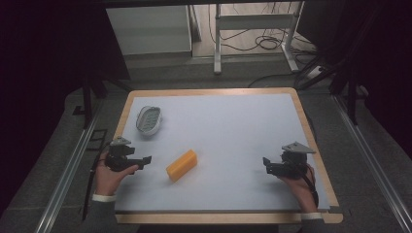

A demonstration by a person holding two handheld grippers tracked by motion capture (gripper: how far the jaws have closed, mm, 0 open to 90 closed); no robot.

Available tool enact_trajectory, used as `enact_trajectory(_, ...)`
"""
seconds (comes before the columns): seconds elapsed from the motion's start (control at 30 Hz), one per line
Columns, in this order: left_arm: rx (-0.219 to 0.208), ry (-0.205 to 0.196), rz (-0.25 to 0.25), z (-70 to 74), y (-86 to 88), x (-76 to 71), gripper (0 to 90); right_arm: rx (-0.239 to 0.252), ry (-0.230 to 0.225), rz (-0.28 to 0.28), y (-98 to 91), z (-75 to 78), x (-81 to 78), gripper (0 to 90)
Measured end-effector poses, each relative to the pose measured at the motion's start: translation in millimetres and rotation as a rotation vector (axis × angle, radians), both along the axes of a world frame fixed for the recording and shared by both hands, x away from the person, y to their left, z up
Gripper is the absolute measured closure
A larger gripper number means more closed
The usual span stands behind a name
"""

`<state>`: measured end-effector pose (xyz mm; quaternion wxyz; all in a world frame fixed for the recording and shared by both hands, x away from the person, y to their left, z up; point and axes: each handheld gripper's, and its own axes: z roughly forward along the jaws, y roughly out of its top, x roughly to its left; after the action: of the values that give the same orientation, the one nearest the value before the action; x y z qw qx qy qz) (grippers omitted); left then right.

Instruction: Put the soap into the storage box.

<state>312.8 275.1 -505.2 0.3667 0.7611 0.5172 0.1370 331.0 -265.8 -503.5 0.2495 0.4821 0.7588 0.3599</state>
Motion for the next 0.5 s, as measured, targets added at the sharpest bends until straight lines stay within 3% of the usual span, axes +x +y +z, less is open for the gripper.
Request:
enact_trajectory(0.1, 0.007, 0.000, 0.013, 0.6, 0.2, -0.7, 15.7, 0.013, 0.015, 0.006, -2.7, -2.9, 1.2, 5.9)
enact_trajectory(0.13, 0.017, 0.001, 0.027, 1.3, 0.2, -2.7, 15.4, 0.044, 0.035, 0.031, -4.0, -4.6, 2.3, 6.4)
enact_trajectory(0.3, 0.005, -0.013, 0.038, 4.6, 2.0, -6.5, 15.4, 0.016, 0.039, 0.051, -0.1, -8.7, 1.8, 6.5)
enact_trajectory(0.5, 0.007, -0.018, 0.009, 5.7, -0.2, -6.3, 15.4, 0.003, 0.025, 0.047, 3.5, -4.6, -1.8, 6.8)
